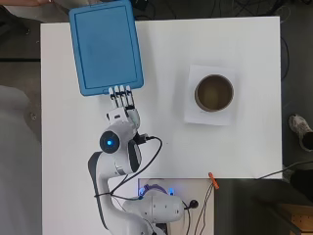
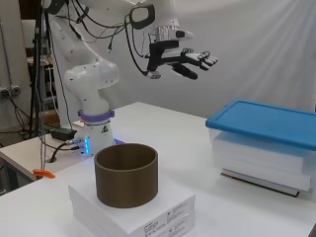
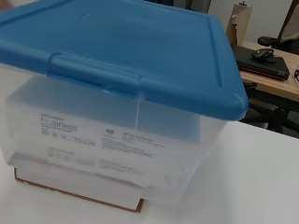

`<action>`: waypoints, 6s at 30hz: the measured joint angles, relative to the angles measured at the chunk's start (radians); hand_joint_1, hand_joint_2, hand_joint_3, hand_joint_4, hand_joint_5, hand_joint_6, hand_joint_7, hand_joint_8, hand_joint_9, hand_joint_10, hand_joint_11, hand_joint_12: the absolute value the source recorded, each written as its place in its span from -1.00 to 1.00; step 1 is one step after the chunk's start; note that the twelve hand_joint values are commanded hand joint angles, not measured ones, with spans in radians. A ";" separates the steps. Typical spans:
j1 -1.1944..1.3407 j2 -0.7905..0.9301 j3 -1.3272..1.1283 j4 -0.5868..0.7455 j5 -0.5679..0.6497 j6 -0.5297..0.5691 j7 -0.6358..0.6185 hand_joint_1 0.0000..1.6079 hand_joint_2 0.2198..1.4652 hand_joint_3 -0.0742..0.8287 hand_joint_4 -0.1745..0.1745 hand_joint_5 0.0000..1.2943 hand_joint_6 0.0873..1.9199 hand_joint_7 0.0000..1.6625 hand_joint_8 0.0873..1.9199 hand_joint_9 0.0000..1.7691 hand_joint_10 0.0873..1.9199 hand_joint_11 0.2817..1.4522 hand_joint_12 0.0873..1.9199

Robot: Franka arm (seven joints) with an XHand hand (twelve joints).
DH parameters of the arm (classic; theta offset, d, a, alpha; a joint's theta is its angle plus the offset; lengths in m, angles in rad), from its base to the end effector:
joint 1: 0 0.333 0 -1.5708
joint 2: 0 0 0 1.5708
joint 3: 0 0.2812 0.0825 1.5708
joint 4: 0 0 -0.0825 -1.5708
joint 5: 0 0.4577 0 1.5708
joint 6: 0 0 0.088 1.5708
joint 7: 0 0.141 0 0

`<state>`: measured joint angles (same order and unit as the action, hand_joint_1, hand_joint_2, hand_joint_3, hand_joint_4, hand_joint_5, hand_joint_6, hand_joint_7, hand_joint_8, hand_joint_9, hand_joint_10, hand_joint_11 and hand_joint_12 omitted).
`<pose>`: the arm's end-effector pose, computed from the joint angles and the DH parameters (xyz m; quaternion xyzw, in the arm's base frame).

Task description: Teleoperate dual arm-hand system to remove items from a box

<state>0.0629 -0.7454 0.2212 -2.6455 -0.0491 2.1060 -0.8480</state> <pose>0.4327 0.1063 0.4000 0.8420 0.5222 0.0615 0.1210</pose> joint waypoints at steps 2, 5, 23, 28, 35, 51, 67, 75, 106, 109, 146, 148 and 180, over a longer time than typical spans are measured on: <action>-0.010 0.074 0.010 -0.005 -0.047 0.064 0.021 -0.43 0.22 -0.82 -0.52 -0.84 -1.00 -0.81 -1.00 -0.71 -1.00 -0.79 -1.00; -0.023 0.224 0.006 0.001 -0.114 0.172 0.036 -0.33 0.23 -0.82 -0.55 -0.82 -1.00 -0.82 -1.00 -0.73 -1.00 -0.81 -1.00; -0.031 0.578 0.002 0.162 -0.259 0.305 -0.049 0.57 0.63 -0.75 -0.21 -0.27 -1.00 -0.48 -1.00 -0.42 -1.00 -0.76 -1.00; -0.024 0.622 -0.010 0.252 -0.115 0.173 -0.311 0.48 0.77 -0.74 -0.41 -0.21 -1.00 -0.39 -1.00 -0.36 -1.00 -0.74 -1.00; 0.004 0.491 0.008 0.383 -0.036 -0.020 -0.346 0.18 0.77 -0.83 -0.05 -0.01 0.00 -0.07 -0.65 0.04 -0.98 -0.39 -0.87; 0.021 0.891 -0.059 1.069 0.042 0.006 -0.903 0.48 0.67 -0.83 -0.95 -0.10 0.42 0.04 0.43 0.19 0.32 -0.38 0.41; 0.024 0.954 -0.019 1.027 0.180 -0.139 -1.226 0.51 0.60 -0.83 -0.95 -0.03 0.42 0.17 0.14 0.40 -0.44 -0.39 0.23; 0.064 0.880 0.189 0.824 0.257 -0.152 -1.331 0.66 0.49 -0.84 -0.92 0.04 0.32 0.14 0.02 0.32 -0.17 -0.40 0.00; 0.242 -0.002 0.017 0.362 0.228 -0.313 -0.310 -0.90 0.20 -0.82 0.24 -0.36 -1.00 -0.24 -1.00 -0.17 -1.00 -0.32 -1.00; 0.213 0.065 -0.006 0.384 0.186 -0.315 -0.179 -0.88 0.22 -0.83 0.09 -0.40 -1.00 -0.23 -1.00 -0.17 -1.00 -0.32 -1.00; 0.109 0.969 -0.165 0.859 -0.034 -0.239 -0.166 -0.73 0.34 -0.83 0.13 -0.25 -1.00 -0.16 -1.00 -0.12 -1.00 -0.29 -1.00; 0.111 1.000 -0.161 0.863 -0.038 -0.231 -0.166 -0.74 0.34 -0.84 0.23 -0.22 -1.00 -0.18 -1.00 -0.13 -1.00 -0.31 -1.00; 0.181 0.949 -0.153 0.988 -0.138 -0.422 0.043 0.25 0.48 -0.84 1.00 0.43 0.11 0.47 1.00 0.71 1.00 0.55 0.94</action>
<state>0.2436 0.2035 0.0687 -1.6575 -0.1866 1.6838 -0.8047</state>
